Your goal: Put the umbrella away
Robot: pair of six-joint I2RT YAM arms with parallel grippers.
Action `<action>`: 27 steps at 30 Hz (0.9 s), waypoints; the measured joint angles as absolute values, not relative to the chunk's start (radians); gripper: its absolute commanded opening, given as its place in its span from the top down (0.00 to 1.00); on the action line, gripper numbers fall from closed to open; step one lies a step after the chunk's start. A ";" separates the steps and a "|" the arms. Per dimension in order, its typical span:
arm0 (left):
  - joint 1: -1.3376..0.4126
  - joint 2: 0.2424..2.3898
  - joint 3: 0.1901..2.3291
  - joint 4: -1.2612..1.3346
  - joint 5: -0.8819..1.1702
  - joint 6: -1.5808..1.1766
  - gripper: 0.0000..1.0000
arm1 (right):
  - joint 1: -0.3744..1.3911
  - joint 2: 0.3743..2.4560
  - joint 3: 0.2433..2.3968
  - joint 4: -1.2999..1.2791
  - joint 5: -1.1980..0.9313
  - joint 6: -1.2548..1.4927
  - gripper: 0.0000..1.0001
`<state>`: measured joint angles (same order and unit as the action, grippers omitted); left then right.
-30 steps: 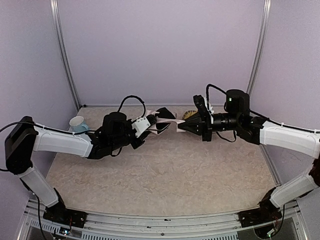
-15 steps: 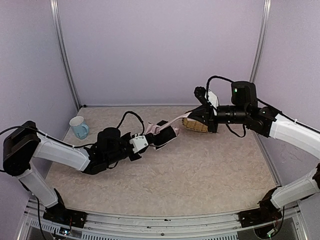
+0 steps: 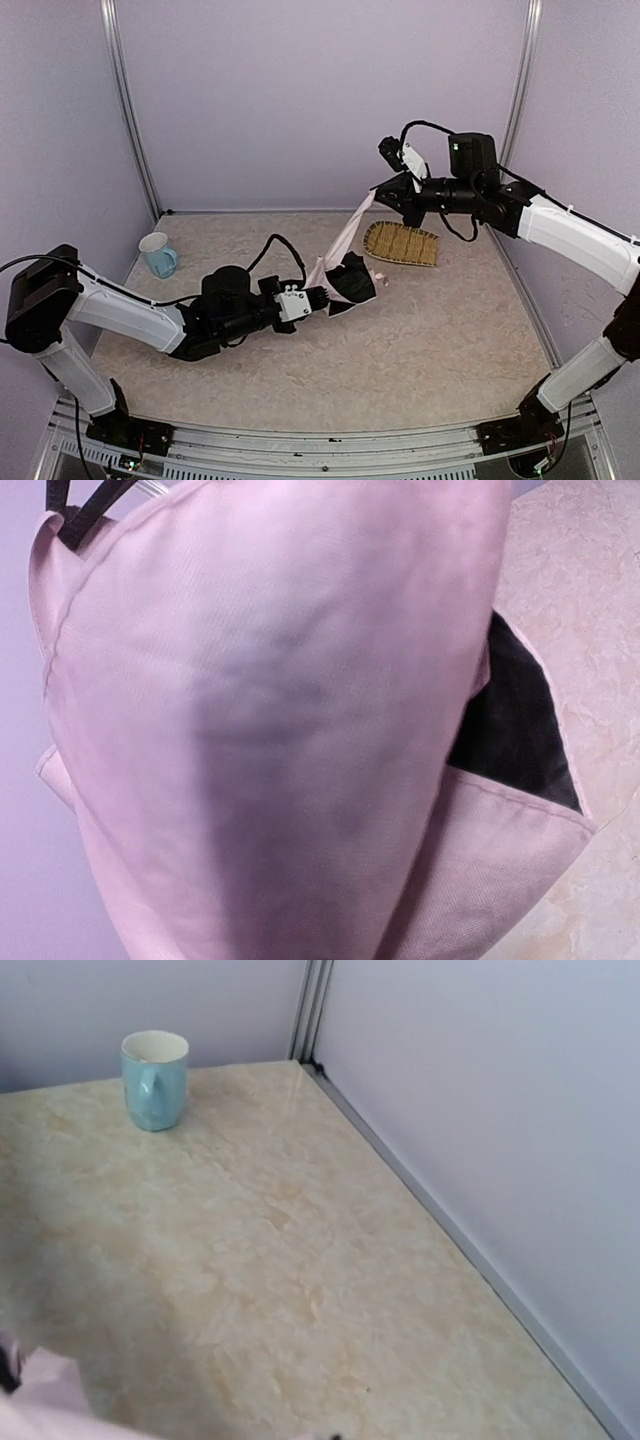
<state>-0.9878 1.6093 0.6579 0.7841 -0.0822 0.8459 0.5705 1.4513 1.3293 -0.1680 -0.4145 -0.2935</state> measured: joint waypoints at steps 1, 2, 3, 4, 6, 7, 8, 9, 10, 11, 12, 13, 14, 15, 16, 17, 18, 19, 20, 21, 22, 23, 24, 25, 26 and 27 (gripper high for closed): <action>-0.993 1.611 0.660 0.781 -0.087 0.847 1.00 | 0.570 1.463 1.345 -0.176 -0.419 -0.294 1.00; -0.999 1.617 0.665 0.777 -0.096 0.847 1.00 | 0.570 1.478 1.365 -0.184 -0.434 -0.293 1.00; -1.003 1.630 0.675 0.777 -0.111 0.847 1.00 | 0.570 1.491 1.390 -0.192 -0.456 -0.293 1.00; -1.005 1.649 0.688 0.778 -0.128 0.846 1.00 | 0.570 1.499 1.404 -0.194 -0.476 -0.293 1.00; -1.004 1.686 0.714 0.780 -0.167 0.841 1.00 | 0.573 1.504 1.426 -0.201 -0.528 -0.295 1.00; -0.999 1.705 0.727 0.785 -0.187 0.836 1.00 | 0.575 1.504 1.431 -0.206 -0.553 -0.295 1.00; -0.991 1.728 0.742 0.790 -0.210 0.830 1.00 | 0.580 1.503 1.434 -0.210 -0.572 -0.295 1.00; -0.982 1.753 0.759 0.793 -0.233 0.818 1.00 | 0.587 1.503 1.438 -0.217 -0.595 -0.294 1.00; -0.971 1.781 0.778 0.799 -0.258 0.807 1.00 | 0.596 1.503 1.440 -0.226 -0.616 -0.293 1.00; -0.956 1.810 0.799 0.807 -0.284 0.791 1.00 | 0.608 1.503 1.440 -0.238 -0.636 -0.289 1.00; -0.941 1.837 0.822 0.819 -0.307 0.778 1.00 | 0.619 1.503 1.438 -0.243 -0.650 -0.284 1.00; -0.924 1.863 0.849 0.830 -0.326 0.759 1.00 | 0.628 1.503 1.431 -0.244 -0.657 -0.276 1.00; -0.905 1.884 0.876 0.836 -0.338 0.738 1.00 | 0.637 1.498 1.414 -0.237 -0.668 -0.262 1.00; -0.886 1.897 0.896 0.837 -0.341 0.715 1.00 | 0.643 1.489 1.387 -0.229 -0.674 -0.245 1.00; -0.867 1.903 0.912 0.835 -0.339 0.691 1.00 | 0.649 1.478 1.354 -0.216 -0.678 -0.227 1.00; -0.852 1.905 0.923 0.829 -0.337 0.670 1.00 | 0.651 1.467 1.325 -0.207 -0.685 -0.210 1.00; -0.832 1.906 0.934 0.820 -0.323 0.648 1.00 | 0.651 1.452 1.290 -0.192 -0.680 -0.189 1.00; -0.816 1.908 0.947 0.814 -0.305 0.625 1.00 | 0.652 1.435 1.251 -0.181 -0.677 -0.165 1.00; -0.802 1.908 0.963 0.802 -0.289 0.600 1.00 | 0.651 1.422 1.217 -0.168 -0.680 -0.141 1.00; -0.789 1.911 0.979 0.791 -0.268 0.577 1.00 | 0.652 1.409 1.181 -0.151 -0.677 -0.120 1.00; -0.778 1.914 0.998 0.777 -0.244 0.552 1.00 | 0.653 1.399 1.147 -0.131 -0.675 -0.099 1.00; -0.768 1.918 1.017 0.762 -0.222 0.525 1.00 | 0.654 1.394 1.120 -0.116 -0.675 -0.081 1.00; -0.759 1.921 1.032 0.749 -0.202 0.503 1.00 | 0.655 1.391 1.086 -0.091 -0.676 -0.056 1.00; -0.746 1.924 1.052 0.732 -0.178 0.479 1.00 | 0.657 1.391 1.061 -0.068 -0.677 -0.035 1.00; -0.734 1.926 1.071 0.712 -0.152 0.458 1.00 | 0.661 1.393 1.026 -0.036 -0.677 -0.006 1.00; -0.723 1.926 1.088 0.694 -0.125 0.440 1.00 | 0.663 1.398 0.992 -0.003 -0.678 0.021 1.00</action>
